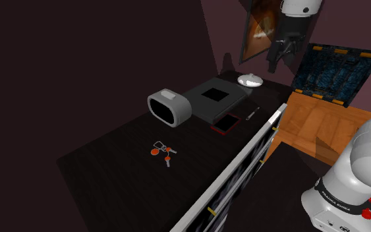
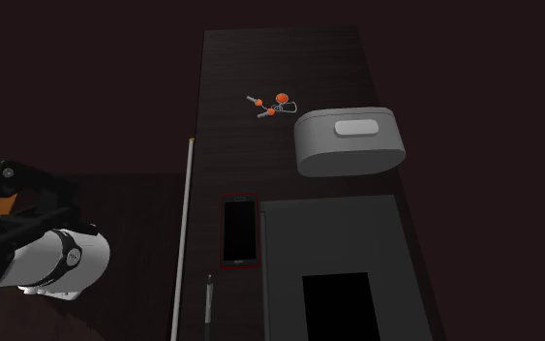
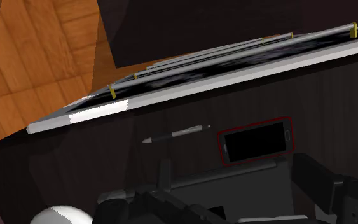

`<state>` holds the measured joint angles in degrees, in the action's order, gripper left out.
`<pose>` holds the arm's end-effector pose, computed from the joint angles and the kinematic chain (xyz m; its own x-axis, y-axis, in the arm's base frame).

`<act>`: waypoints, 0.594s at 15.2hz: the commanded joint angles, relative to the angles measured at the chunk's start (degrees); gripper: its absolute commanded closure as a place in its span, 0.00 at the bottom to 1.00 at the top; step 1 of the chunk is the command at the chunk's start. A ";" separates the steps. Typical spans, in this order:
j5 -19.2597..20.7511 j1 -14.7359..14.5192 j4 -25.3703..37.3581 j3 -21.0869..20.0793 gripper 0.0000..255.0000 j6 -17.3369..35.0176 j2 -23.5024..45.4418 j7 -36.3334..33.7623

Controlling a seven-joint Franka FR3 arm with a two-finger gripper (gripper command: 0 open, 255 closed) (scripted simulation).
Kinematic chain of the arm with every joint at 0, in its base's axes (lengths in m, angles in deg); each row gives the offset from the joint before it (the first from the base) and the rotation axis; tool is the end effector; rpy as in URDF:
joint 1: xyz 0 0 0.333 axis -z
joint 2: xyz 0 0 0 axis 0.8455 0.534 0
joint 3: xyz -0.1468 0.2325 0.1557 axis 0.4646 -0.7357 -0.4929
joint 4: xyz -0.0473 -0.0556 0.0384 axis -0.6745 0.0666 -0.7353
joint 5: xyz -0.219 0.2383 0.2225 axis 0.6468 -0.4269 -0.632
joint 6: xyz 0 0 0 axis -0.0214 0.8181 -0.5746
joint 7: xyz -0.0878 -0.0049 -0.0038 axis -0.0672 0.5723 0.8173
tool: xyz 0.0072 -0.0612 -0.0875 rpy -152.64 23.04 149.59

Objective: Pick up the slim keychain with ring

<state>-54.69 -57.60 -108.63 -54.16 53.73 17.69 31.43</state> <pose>0.3176 -0.0377 0.6125 0.9842 -0.1713 0.0441 -0.1736 -0.9832 0.0557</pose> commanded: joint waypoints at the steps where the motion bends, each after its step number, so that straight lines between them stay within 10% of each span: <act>1: 0.00 0.00 0.00 0.00 0.00 0.00 0.00 0.00; 9: -5.71 -2.82 -4.46 -8.18 0.00 7.76 4.14 -11.03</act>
<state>-59.73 -60.08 -112.53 -61.40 60.71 21.60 21.73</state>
